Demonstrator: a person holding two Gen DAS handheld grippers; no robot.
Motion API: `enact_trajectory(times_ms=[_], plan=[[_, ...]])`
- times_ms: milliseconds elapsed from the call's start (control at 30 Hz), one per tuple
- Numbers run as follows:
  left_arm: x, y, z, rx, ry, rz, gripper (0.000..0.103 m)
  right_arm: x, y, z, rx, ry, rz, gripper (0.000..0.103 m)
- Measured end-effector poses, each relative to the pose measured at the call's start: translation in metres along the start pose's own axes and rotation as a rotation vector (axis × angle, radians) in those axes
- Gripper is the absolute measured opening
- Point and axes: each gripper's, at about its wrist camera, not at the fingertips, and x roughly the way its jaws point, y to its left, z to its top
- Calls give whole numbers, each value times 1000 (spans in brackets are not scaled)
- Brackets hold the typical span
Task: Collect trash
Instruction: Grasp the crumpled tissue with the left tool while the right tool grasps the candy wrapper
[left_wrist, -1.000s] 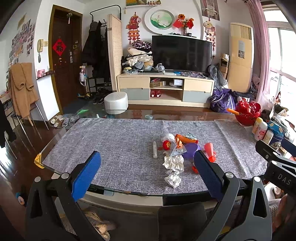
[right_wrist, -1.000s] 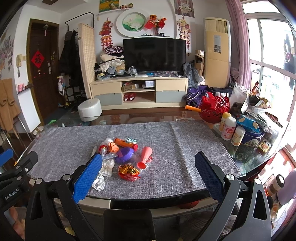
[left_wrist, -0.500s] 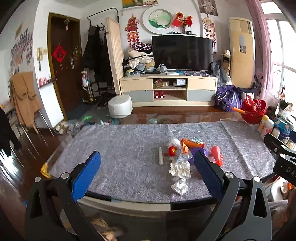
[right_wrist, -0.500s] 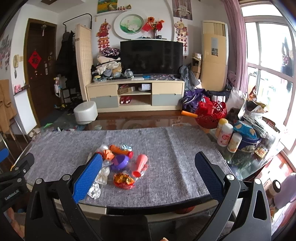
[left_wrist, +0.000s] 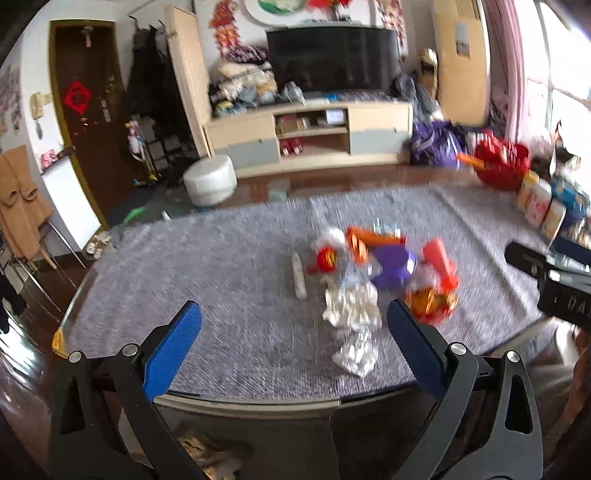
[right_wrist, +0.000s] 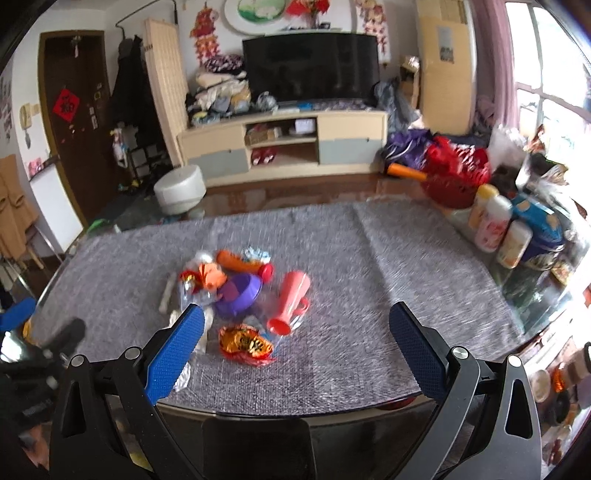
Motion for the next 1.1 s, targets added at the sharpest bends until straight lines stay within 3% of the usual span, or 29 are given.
enact_trajectory(times_ms=[167, 267, 467, 733, 867, 967, 1033, 1100], plan=[[32, 0, -29, 1, 90, -49, 95, 32, 10, -11, -22, 73, 55, 83], [48, 1, -38, -14, 121, -92, 94, 49, 17, -18, -27, 111, 85, 81], [70, -8, -46, 14, 160, -153, 80, 80, 21, -25, -10, 173, 115, 75], [99, -12, -42, -16, 207, -229, 57, 107, 25, -29, -10, 215, 128, 70], [110, -15, -46, -25, 231, -265, 46, 112, 23, -33, -15, 231, 158, 63], [110, -15, -48, -35, 231, -293, 35, 108, 21, -34, -17, 223, 189, 50], [108, -17, -49, -35, 226, -307, 22, 105, 23, -34, -37, 217, 180, 48], [104, -19, -49, -25, 218, -307, 17, 101, 25, -38, -63, 215, 181, 43]])
